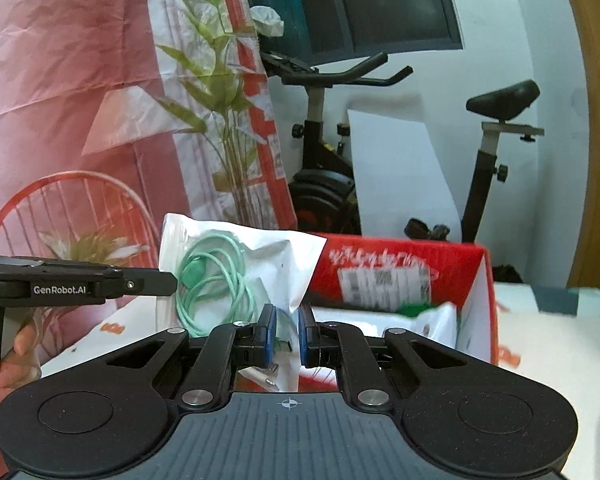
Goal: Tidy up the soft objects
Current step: 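Lower the white packet into the red box and open both tools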
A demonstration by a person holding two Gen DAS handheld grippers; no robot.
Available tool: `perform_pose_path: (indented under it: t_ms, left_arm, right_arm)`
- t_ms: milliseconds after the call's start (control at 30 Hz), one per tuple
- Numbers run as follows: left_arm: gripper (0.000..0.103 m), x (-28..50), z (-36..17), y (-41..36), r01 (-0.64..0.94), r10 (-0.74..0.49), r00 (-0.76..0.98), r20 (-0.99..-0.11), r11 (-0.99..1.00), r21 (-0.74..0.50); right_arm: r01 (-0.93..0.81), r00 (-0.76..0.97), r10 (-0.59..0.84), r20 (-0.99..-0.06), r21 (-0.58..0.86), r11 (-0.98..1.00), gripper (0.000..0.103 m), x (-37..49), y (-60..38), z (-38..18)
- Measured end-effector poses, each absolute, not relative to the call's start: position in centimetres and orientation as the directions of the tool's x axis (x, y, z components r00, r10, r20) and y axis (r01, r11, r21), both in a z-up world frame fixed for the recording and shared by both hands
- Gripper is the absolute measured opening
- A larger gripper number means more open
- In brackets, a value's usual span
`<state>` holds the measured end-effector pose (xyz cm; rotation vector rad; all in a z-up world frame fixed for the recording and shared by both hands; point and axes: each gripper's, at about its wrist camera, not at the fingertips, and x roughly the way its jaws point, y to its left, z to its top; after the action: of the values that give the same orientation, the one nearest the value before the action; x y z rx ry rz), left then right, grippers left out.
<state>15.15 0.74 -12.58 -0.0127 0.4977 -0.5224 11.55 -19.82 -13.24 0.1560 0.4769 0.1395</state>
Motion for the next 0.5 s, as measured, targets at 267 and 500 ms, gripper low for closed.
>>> perform_pose_path:
  t_ms: [267,500]
  left_arm:
    - [0.007,19.4,-12.9,-1.7,0.46,-0.439,0.752,-0.491,0.884,-0.085]
    - [0.007,22.7,-15.4,-2.6,0.44,-0.422,0.698,-0.579,0.89,-0.119]
  right_arm:
    - [-0.035,0.846,0.139,-0.515,0.207,0.978,0.011,16.8,-22.4,-15.2]
    - [0.001,0.788,0.144,-0.598,0.236,0.972,0.011,19.0,-23.6,-18.1]
